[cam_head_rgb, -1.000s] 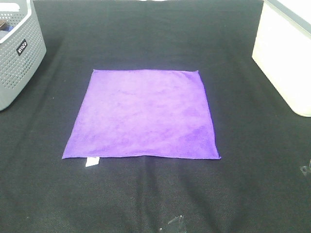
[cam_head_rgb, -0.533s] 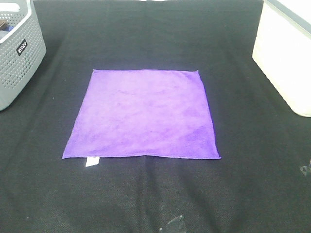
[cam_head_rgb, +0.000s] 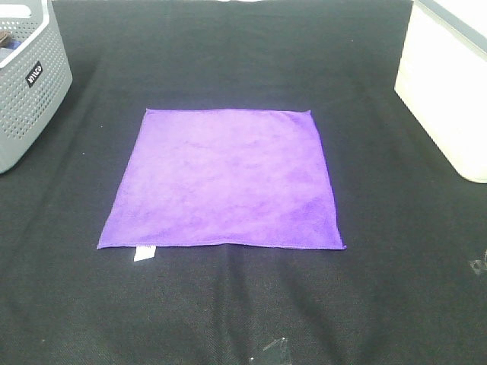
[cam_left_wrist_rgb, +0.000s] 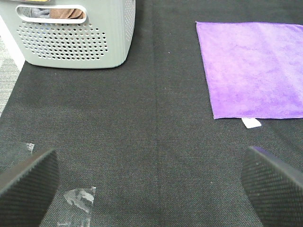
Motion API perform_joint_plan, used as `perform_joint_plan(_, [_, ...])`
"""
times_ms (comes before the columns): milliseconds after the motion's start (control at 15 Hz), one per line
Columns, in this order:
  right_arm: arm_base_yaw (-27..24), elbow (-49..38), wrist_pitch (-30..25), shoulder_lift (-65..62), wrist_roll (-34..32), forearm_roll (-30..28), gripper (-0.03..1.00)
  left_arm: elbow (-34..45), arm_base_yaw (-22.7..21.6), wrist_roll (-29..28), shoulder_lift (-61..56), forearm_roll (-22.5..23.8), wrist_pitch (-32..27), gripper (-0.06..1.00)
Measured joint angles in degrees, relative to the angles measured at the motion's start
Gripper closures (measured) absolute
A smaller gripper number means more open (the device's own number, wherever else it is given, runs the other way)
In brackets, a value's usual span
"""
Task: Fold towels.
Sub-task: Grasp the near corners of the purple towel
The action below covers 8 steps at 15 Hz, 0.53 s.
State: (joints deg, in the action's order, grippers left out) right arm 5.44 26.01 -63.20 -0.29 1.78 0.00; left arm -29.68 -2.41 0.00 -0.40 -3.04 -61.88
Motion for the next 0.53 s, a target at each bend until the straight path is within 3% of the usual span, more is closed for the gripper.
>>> perform_joint_plan(533, [0.0, 0.0, 0.0, 0.0, 0.0, 0.0, 0.01, 0.0, 0.0, 0.0, 0.0, 0.0, 0.0, -0.05])
